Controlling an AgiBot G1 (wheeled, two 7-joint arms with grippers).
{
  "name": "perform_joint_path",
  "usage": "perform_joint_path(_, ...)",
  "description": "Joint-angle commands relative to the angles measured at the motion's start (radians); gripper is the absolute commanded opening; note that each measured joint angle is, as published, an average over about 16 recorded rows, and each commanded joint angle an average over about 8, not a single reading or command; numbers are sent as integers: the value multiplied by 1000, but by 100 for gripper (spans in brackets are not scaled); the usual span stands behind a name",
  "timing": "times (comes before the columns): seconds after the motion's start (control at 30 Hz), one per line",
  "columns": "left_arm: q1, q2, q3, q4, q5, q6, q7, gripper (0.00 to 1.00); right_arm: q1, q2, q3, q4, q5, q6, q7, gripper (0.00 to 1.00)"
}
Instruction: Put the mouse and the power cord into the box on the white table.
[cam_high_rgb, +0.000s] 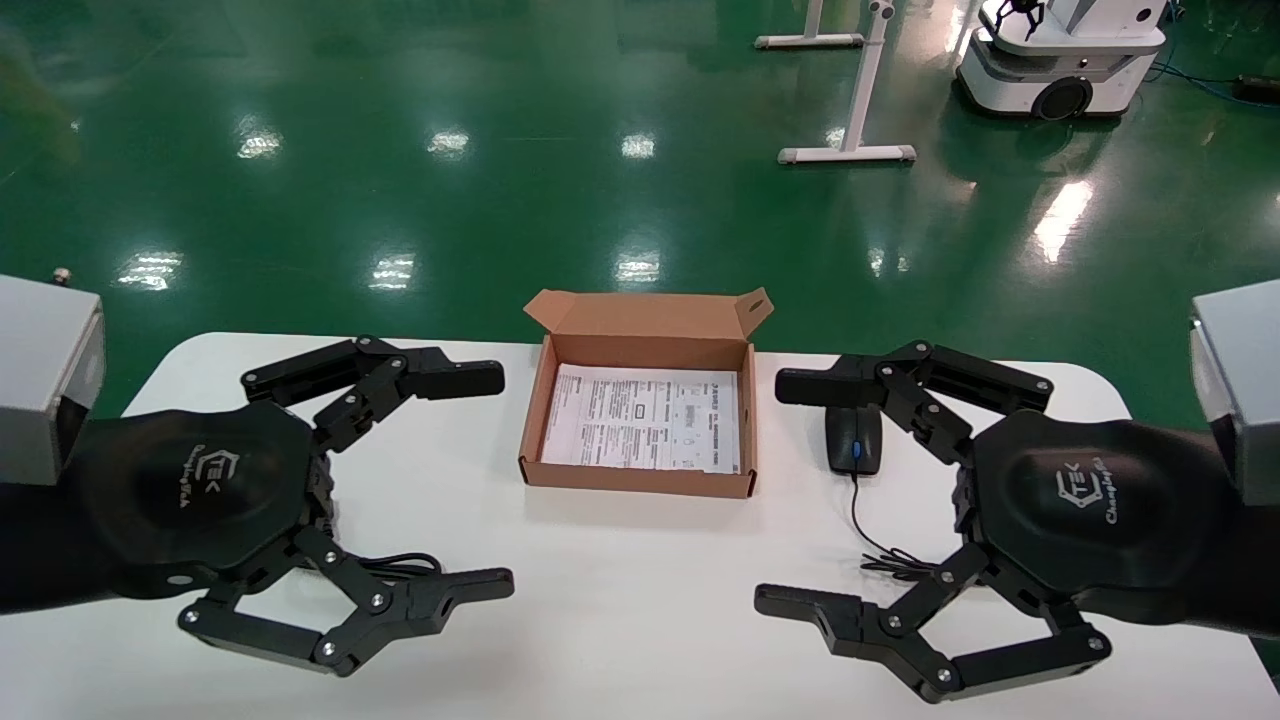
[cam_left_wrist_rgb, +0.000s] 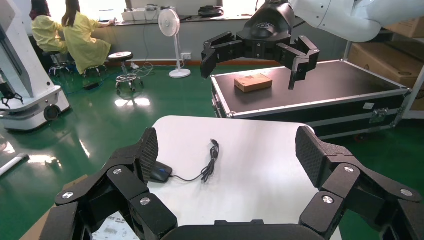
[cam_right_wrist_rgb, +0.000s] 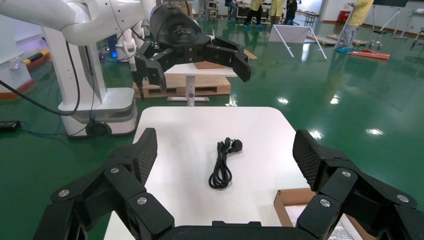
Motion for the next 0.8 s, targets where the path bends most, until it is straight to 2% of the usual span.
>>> perform_joint_path(0.03,0,0,0,0,0,0,0,100,0,0,0,0,0,0,0,100)
perform_joint_path(0.63,-3,0,2,-2,1,6,1,100,-1,1,1,5,-1,-2,-2,100)
perform_joint_path(0.8,-67,-3,47,-16,59,59,5,100,27,5,-11,-5,-44,-28,-36,100)
